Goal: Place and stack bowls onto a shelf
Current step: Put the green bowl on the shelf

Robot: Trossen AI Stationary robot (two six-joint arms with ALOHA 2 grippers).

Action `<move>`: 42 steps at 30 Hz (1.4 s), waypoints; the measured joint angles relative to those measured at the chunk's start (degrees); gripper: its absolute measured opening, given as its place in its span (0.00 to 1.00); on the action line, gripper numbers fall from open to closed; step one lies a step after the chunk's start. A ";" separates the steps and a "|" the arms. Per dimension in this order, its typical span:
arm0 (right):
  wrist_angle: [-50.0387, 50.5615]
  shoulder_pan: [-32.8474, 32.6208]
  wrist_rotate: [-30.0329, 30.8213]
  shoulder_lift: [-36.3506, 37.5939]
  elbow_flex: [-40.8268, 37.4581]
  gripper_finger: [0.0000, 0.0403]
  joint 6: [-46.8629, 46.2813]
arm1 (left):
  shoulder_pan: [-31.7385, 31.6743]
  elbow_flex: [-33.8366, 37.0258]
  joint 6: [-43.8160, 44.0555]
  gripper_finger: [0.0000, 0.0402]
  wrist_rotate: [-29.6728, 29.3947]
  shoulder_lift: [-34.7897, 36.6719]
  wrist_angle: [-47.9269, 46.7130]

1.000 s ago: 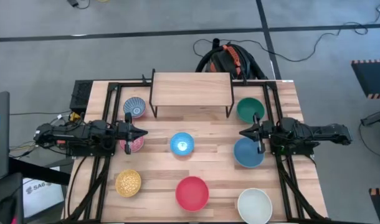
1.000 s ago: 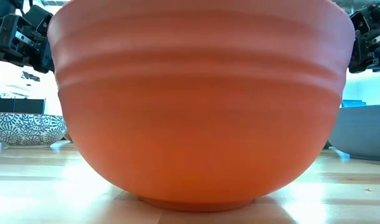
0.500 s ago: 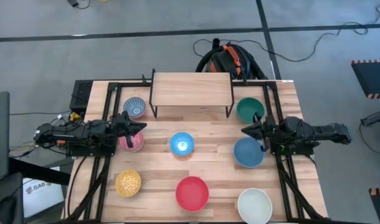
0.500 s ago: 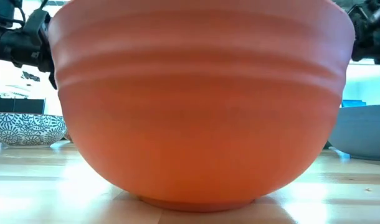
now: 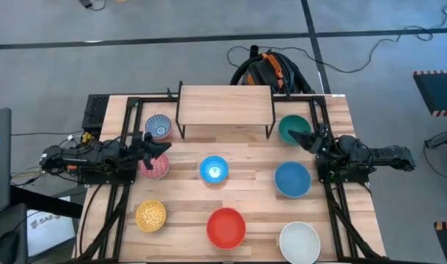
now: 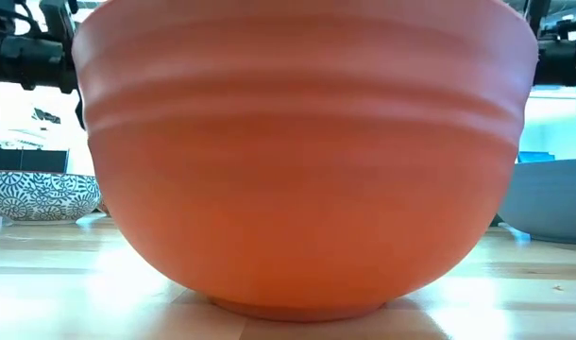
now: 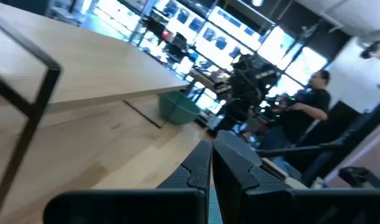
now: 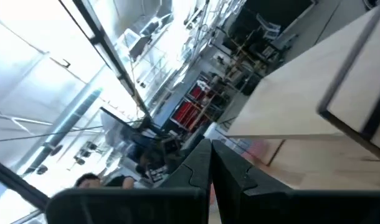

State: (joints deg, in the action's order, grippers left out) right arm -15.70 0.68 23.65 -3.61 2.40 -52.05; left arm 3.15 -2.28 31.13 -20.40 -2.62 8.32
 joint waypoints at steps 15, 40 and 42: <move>30.10 5.99 1.97 -18.40 29.20 0.25 11.43 | -0.01 -15.57 -9.94 0.36 -6.02 -16.76 0.24; 83.08 47.04 -9.63 -54.89 46.03 0.50 15.07 | -6.19 -29.80 -8.09 0.40 -5.38 -43.18 0.02; 81.44 49.95 -10.39 -57.61 46.07 0.50 17.48 | -6.19 -29.80 -7.71 0.40 -5.38 -43.18 0.00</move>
State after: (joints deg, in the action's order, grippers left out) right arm 65.74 50.63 13.26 -61.22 48.47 -34.57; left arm -3.05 -32.08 23.42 -25.78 -45.80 8.32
